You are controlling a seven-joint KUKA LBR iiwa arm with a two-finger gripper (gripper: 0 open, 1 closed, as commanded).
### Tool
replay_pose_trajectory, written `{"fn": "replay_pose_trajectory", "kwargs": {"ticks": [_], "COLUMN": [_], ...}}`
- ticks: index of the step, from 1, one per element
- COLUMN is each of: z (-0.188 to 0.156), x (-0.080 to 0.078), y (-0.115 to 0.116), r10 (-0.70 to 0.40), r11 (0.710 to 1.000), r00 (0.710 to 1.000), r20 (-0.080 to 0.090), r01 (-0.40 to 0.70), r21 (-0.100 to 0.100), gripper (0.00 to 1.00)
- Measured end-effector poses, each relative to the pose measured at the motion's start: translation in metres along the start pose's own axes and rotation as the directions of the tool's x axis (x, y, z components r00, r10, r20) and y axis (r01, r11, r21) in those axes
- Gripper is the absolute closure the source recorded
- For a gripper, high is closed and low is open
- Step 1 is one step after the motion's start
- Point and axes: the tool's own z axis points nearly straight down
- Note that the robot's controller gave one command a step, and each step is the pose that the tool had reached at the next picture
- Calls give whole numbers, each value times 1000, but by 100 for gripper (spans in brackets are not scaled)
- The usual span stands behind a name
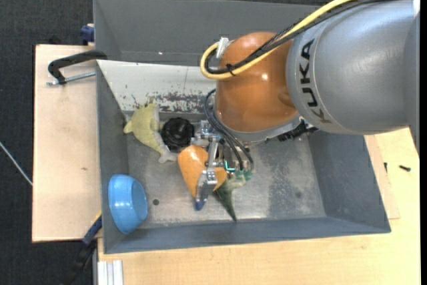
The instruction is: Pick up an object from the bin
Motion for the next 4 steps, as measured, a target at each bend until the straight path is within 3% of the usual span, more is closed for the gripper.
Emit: {"fn": "replay_pose_trajectory", "kwargs": {"ticks": [1,2,3,4], "z": [76,82,82,-10], "x": [-53,-61,-62,-70], "y": [-87,-78,-78,-94], "r10": [-226,-121,-120,-118], "r11": [974,993,993,993], "r00": [974,992,992,993], "r20": [18,26,26,23], "r01": [226,121,121,118], "r21": [-3,-8,-9,1], "gripper": [0,0,100,100]}}
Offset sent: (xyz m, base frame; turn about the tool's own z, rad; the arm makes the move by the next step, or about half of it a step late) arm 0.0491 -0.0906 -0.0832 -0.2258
